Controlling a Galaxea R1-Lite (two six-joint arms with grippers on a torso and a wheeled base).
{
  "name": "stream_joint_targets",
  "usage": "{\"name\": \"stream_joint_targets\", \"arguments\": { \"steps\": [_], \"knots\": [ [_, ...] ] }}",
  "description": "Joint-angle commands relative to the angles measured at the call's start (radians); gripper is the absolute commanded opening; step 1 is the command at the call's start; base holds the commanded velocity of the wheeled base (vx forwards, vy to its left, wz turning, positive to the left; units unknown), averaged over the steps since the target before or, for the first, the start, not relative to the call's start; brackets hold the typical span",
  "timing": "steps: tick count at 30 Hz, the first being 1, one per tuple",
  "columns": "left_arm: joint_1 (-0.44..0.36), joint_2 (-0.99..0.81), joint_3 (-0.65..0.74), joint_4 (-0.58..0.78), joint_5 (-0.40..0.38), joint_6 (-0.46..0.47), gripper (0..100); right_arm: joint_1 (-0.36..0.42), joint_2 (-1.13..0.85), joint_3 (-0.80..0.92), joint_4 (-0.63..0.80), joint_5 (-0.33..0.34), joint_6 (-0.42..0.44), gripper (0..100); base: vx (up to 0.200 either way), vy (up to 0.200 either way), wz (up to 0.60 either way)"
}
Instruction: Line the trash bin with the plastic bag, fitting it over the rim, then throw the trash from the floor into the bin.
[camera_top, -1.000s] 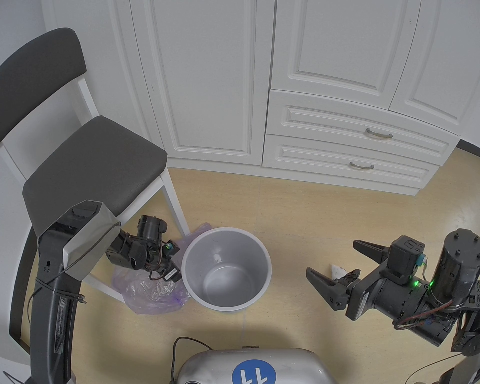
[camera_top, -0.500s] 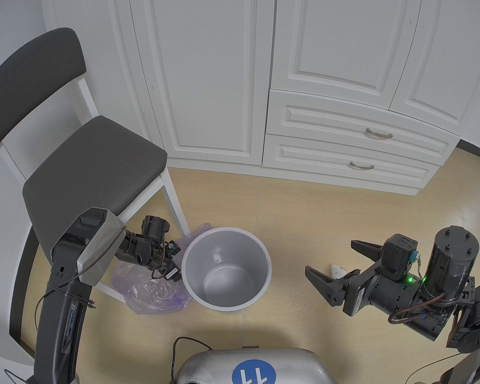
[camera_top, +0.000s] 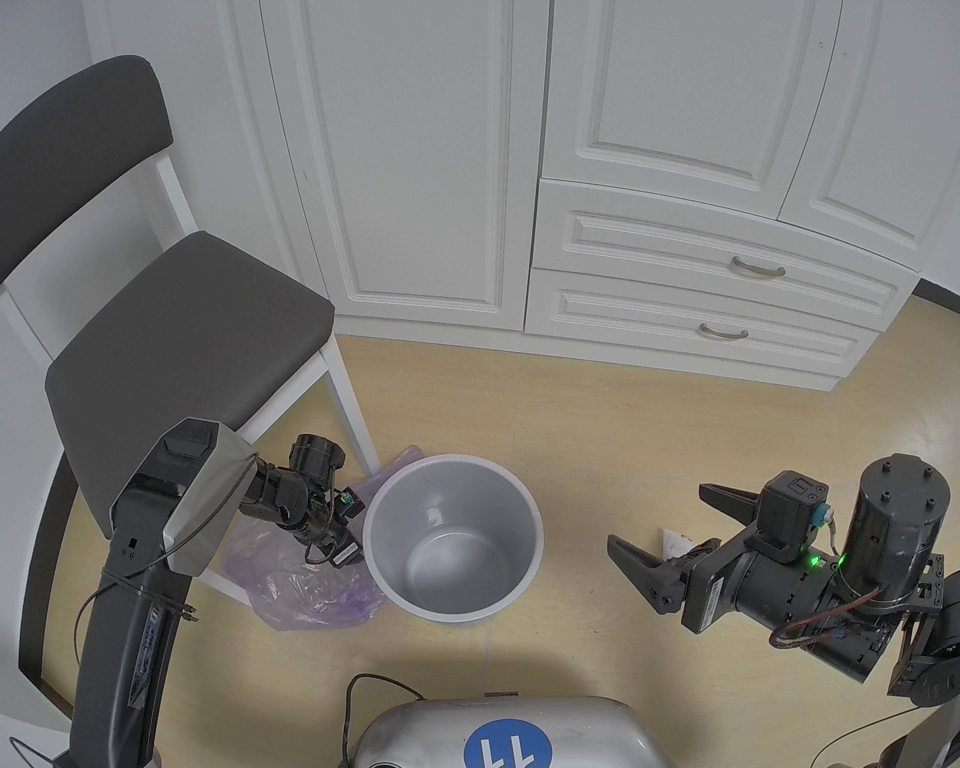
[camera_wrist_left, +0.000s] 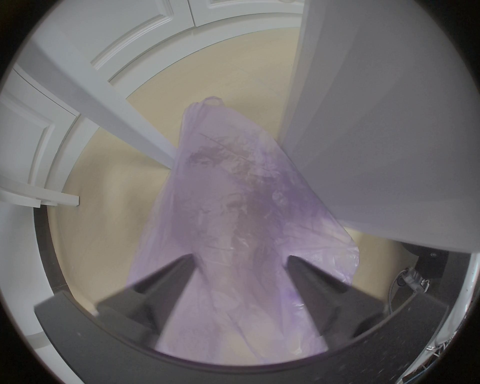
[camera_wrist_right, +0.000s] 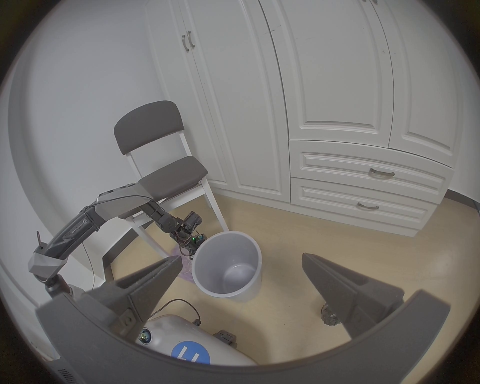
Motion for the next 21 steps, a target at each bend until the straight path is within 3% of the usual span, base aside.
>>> {"name": "stream_joint_targets", "arguments": {
  "steps": [1, 9, 15, 21],
  "knots": [
    [-0.002, 0.018, -0.031, 0.004, 0.001, -0.001, 0, -0.001, 0.0, 0.0, 0.0, -0.001, 0.0, 100, 0.0, 0.0, 0.0],
    [-0.01, -0.068, -0.039, 0.021, 0.007, -0.003, 0, -0.001, -0.008, 0.0, -0.002, -0.001, -0.002, 100, 0.0, 0.0, 0.0],
    [-0.022, -0.216, 0.096, 0.053, 0.031, -0.003, 0, 0.001, -0.037, 0.0, 0.002, 0.001, -0.014, 100, 0.0, 0.0, 0.0],
    [-0.063, -0.42, 0.364, -0.03, 0.194, -0.018, 0, 0.004, -0.069, 0.001, 0.002, 0.001, -0.029, 100, 0.0, 0.0, 0.0]
  ]
}}
